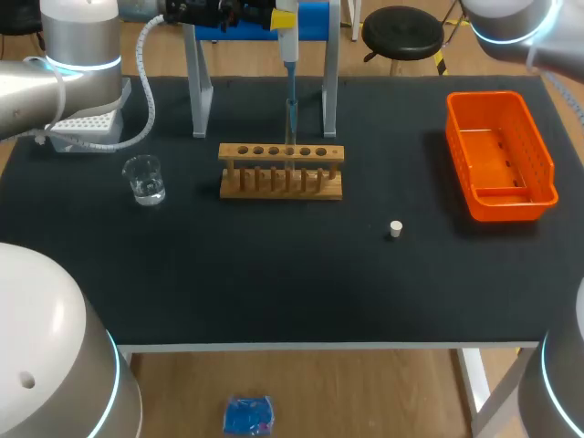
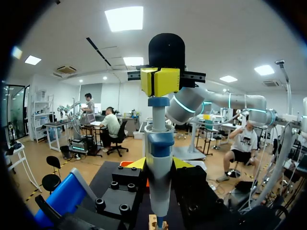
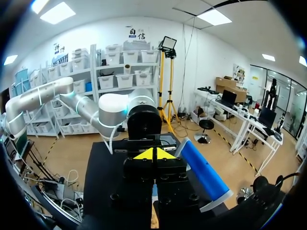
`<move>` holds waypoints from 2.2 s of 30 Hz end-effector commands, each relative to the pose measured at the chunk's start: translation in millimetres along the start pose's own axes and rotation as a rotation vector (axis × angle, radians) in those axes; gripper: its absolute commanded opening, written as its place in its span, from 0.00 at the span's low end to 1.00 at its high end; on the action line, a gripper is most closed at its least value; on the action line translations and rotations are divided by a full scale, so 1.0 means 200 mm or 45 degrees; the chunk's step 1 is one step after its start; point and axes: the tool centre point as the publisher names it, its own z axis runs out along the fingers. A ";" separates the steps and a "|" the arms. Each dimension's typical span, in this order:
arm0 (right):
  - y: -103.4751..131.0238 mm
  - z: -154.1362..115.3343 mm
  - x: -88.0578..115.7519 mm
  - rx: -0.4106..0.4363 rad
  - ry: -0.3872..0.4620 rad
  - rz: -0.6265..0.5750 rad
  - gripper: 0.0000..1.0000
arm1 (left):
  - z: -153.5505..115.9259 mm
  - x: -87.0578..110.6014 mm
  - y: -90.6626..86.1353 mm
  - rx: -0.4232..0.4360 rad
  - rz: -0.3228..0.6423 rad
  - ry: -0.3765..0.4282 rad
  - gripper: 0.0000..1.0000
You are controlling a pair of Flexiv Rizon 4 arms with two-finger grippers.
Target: Invert the test tube, pick up the pipette, mount the tip to pipette, aspirate from beaker and dispense into the tube, eject the tip, return the pipette, and cap with the stopper.
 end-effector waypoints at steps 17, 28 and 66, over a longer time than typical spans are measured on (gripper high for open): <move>-0.07 0.05 0.00 0.052 0.009 0.010 0.00 | 0.00 0.00 0.00 0.002 0.001 -0.005 0.00; -0.13 0.08 -0.01 0.073 0.019 0.032 0.00 | 0.00 0.00 0.00 0.002 0.001 -0.005 0.00; -0.03 -0.24 0.07 -0.093 0.006 -0.129 1.00 | 0.00 0.00 0.00 0.002 0.001 -0.005 0.00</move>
